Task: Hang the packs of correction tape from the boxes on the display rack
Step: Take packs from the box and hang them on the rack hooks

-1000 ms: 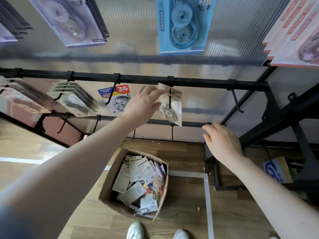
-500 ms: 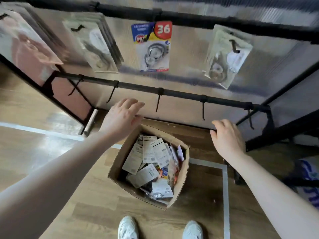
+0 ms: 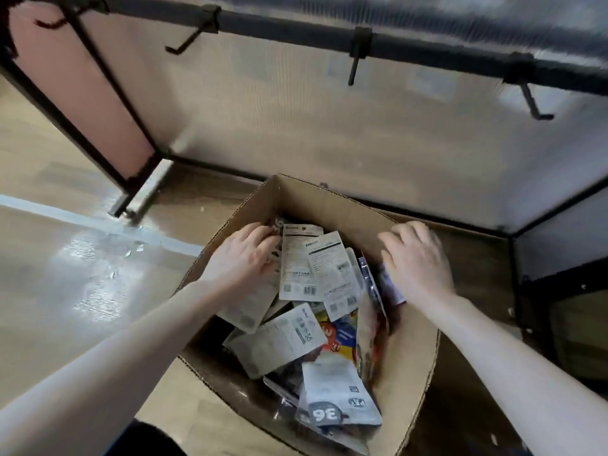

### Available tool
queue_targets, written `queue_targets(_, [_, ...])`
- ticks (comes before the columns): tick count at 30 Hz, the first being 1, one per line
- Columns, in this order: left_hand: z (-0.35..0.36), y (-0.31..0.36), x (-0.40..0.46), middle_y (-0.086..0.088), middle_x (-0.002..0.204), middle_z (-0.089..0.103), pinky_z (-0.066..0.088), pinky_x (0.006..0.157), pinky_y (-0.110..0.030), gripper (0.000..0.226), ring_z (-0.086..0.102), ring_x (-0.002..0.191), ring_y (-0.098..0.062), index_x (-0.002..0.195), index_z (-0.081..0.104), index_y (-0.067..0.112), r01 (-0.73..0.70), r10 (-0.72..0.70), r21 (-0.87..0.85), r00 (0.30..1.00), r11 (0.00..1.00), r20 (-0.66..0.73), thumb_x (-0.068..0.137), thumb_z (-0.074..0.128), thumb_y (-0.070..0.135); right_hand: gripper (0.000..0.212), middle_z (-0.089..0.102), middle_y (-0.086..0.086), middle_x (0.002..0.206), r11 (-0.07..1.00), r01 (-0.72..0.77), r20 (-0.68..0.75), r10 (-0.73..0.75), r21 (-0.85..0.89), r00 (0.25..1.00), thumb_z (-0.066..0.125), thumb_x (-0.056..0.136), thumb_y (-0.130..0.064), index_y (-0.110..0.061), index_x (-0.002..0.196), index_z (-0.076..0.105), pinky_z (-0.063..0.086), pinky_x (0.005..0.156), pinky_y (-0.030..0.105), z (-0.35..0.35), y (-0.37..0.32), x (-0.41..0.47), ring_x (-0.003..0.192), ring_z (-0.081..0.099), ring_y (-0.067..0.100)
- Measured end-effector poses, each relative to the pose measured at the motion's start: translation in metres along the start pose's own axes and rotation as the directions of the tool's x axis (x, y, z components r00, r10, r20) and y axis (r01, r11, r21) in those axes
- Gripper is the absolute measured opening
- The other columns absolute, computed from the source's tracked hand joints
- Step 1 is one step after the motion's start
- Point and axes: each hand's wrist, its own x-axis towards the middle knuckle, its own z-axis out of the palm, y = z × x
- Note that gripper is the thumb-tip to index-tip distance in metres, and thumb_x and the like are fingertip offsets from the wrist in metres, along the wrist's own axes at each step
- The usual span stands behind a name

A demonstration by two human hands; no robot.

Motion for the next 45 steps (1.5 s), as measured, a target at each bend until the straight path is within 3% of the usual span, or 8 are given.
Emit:
queue_targets(4, [0.033,0.005,0.004,-0.004,0.139,0.041,0.039,0.104,-0.039,0.051,0.03,0.132,-0.02,0.132,0.045,0.018,-0.014,0.015,-0.019,0.995,1.0,0.096,0.09,0.042,0.046,0.02,0.062,0.012,0.087,0.971,0.221,-0.062,-0.227,-0.087,0.972,0.07,0.067,0.001,-0.005,0.086,0.066,0.053,0.071,0.04,0.02,-0.007,0.0,0.085,0.06,0.032])
queue_targets(8, [0.051,0.003,0.014,-0.01,0.144,0.037,0.034,0.106,-0.043,0.065,0.03,0.136,-0.029,0.138,0.039,0.017,-0.067,0.071,-0.034,0.987,0.997,0.144,0.082,0.065,0.037,0.011,0.058,0.006,0.097,0.994,0.044,0.203,-0.022,-0.102,0.979,0.056,0.088,-0.015,-0.012,0.098,0.057,0.048,0.068,0.035,0.029,-0.017,0.001,0.091,0.058,0.027])
queue_targets(15, [0.065,0.01,0.038,-0.005,0.154,0.014,0.035,0.104,-0.038,0.061,0.025,0.136,-0.027,0.144,0.026,0.03,-0.147,0.137,0.008,0.943,0.989,0.304,0.089,0.053,0.027,0.016,0.058,0.006,0.101,0.984,-0.155,0.652,0.172,-0.084,0.739,0.047,0.091,-0.027,-0.015,0.081,0.043,0.036,0.067,0.028,0.05,-0.02,-0.022,0.106,0.052,0.027])
queue_targets(26, [0.067,0.014,0.049,-0.017,0.155,0.002,0.012,0.114,-0.048,0.066,0.009,0.14,-0.041,0.146,0.016,0.031,-0.01,-0.033,0.109,0.922,0.994,0.386,0.091,0.052,0.024,0.016,0.057,0.008,0.094,0.953,-0.268,0.505,0.301,-0.138,0.809,0.035,0.092,-0.007,-0.014,0.078,0.039,0.038,0.063,0.028,0.017,-0.019,-0.017,0.094,0.058,0.026])
queue_targets(30, [0.068,0.007,0.054,-0.01,0.152,0.023,0.032,0.106,-0.041,0.053,0.026,0.135,-0.032,0.144,0.028,0.027,-0.019,0.002,0.054,0.957,0.998,0.289,0.094,0.045,0.016,0.025,0.064,0.01,0.099,0.953,-0.285,0.345,0.304,-0.107,0.888,0.031,0.099,-0.017,-0.013,0.096,0.056,0.038,0.061,0.027,-0.002,-0.009,-0.015,0.093,0.061,0.032])
queue_targets(34, [0.074,0.001,0.05,-0.01,0.149,0.031,0.035,0.103,-0.039,0.043,0.03,0.134,-0.031,0.141,0.038,0.029,-0.06,0.052,0.028,0.971,0.998,0.235,0.098,0.043,0.03,0.034,0.053,0.005,0.069,0.937,-0.349,0.295,0.33,0.014,0.897,0.048,0.095,-0.031,-0.014,0.066,0.041,0.03,0.049,0.029,-0.019,0.009,-0.011,0.075,0.057,0.031])
queue_targets(38, [0.068,0.001,0.05,-0.02,0.119,0.06,0.052,0.077,-0.051,0.034,0.058,0.104,-0.042,0.115,0.065,0.02,-0.152,0.154,-0.032,0.986,0.988,0.06,0.081,0.07,0.02,0.034,0.048,0.002,0.06,0.929,-0.364,0.246,0.338,0.067,0.908,0.052,0.093,-0.036,-0.01,0.07,0.047,0.03,0.049,0.03,-0.026,0.018,-0.011,0.069,0.055,0.03])
queue_targets(45, [0.042,0.004,0.047,0.001,0.073,0.066,0.053,0.068,-0.031,0.031,0.065,0.07,-0.022,0.082,0.067,0.018,-0.356,0.343,-0.001,0.902,0.935,-0.263,0.087,0.042,0.036,0.018,0.063,0.004,0.063,0.881,-0.449,0.46,0.342,0.146,0.82,0.063,0.085,-0.029,-0.013,0.086,0.057,0.05,0.048,0.028,-0.041,0.028,-0.008,0.05,0.063,0.019])
